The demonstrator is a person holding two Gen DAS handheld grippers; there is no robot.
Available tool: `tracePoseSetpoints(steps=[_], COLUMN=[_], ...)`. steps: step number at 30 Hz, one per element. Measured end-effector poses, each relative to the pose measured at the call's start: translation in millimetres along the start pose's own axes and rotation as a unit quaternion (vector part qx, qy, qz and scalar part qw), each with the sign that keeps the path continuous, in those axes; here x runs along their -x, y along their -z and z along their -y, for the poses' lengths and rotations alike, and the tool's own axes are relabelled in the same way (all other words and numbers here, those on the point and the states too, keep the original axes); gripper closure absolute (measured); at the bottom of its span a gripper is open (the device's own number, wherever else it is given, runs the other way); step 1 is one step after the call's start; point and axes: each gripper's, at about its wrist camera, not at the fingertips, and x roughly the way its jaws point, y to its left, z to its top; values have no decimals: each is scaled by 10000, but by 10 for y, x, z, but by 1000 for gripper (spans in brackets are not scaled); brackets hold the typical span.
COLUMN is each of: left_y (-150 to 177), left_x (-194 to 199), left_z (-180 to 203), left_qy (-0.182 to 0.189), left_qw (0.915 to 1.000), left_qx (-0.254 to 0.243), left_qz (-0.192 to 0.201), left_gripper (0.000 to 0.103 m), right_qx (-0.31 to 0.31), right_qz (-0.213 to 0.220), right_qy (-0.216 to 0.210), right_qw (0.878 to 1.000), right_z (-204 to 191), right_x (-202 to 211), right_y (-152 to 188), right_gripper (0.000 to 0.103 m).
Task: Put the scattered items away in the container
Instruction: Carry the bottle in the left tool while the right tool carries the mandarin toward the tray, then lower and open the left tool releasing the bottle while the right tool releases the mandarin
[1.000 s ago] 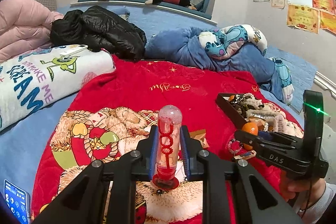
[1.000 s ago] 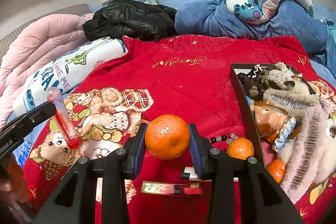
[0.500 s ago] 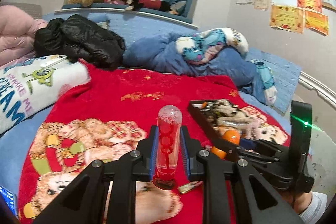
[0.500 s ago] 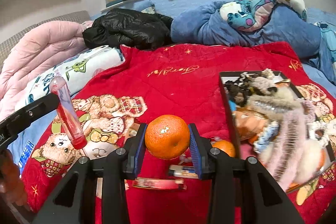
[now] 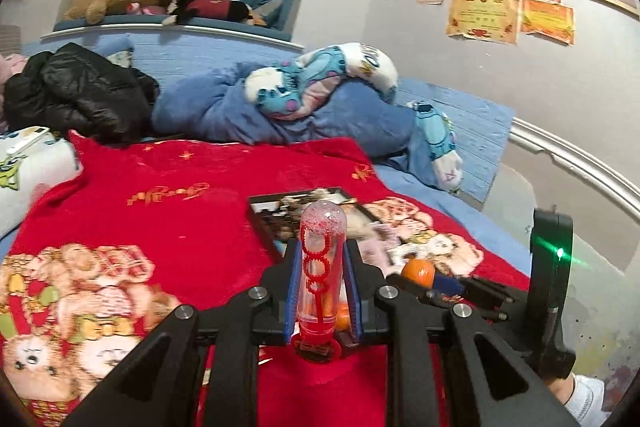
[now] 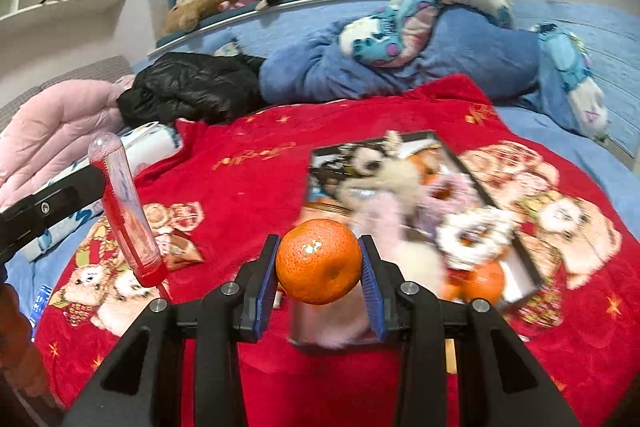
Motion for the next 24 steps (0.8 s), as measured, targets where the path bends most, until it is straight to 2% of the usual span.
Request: tracePoseSetpoints(steps=[11, 15, 19, 21, 24], left_y=[-173, -321, -517, -632, -795], left_x=[-221, -273, -377, -458, -612], left_z=[645, 770, 752, 731, 712], left_qy=[370, 246, 325, 236, 96], left_qw=[9992, 9990, 9989, 9991, 9988], left_qx=[-143, -286, -100, -78, -280], left_qz=[83, 246, 309, 334, 384], left_gripper=[82, 82, 82, 82, 82], right_qx=[-369, -478, -533, -538, -625], right_qz=[-10, 21, 143, 129, 41], right_qy=[214, 159, 95, 61, 17], right_qw=[9991, 9987, 9984, 9985, 9980], right_z=[588, 675, 692, 720, 798], right_x=[265, 261, 234, 153, 9], right_y=[93, 47, -62, -167, -340], right_gripper=[67, 67, 67, 67, 66])
